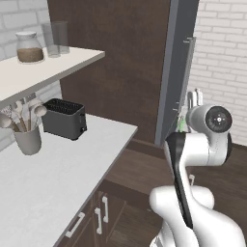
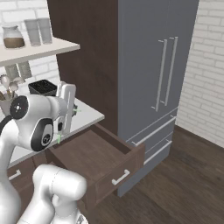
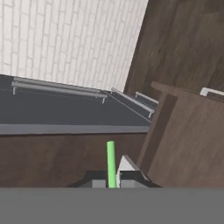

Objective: Take a straw from the drawer in front and place it inside the glass cup on the dining counter.

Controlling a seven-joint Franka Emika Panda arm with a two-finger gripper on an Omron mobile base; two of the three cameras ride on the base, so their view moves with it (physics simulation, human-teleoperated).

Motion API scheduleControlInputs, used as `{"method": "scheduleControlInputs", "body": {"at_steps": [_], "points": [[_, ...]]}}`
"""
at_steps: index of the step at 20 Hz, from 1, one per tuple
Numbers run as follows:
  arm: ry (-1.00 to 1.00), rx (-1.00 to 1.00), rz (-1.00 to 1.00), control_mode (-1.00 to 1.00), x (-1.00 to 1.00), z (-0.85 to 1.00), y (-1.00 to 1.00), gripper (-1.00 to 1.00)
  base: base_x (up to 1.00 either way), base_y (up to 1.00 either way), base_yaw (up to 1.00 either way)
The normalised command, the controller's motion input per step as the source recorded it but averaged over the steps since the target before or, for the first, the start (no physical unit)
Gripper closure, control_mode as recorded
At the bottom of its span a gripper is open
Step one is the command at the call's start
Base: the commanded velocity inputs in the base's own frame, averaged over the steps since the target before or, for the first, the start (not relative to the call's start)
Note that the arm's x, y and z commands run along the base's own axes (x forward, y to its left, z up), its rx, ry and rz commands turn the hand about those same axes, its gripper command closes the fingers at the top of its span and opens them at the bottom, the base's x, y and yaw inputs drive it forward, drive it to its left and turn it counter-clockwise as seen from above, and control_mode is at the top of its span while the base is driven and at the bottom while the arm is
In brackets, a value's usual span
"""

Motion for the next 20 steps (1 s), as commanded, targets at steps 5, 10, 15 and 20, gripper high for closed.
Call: {"method": "scheduleControlInputs", "body": {"at_steps": [5, 10, 15, 20], "points": [[0.00, 0.00, 0.00, -1.00, -0.14, -0.24, 0.00, 1.00, 0.00, 0.00, 0.00], [-0.01, 0.00, 0.00, 1.00, -0.09, -0.09, 0.00, 1.00, -0.30, -0.06, -0.03], [0.00, 0.00, 0.00, 1.00, 0.00, 0.00, 0.00, 1.00, -0.77, -0.24, -0.14], [0.00, 0.00, 0.00, 1.00, 0.00, 0.00, 0.00, 1.00, -0.54, -0.45, -0.24]]}}
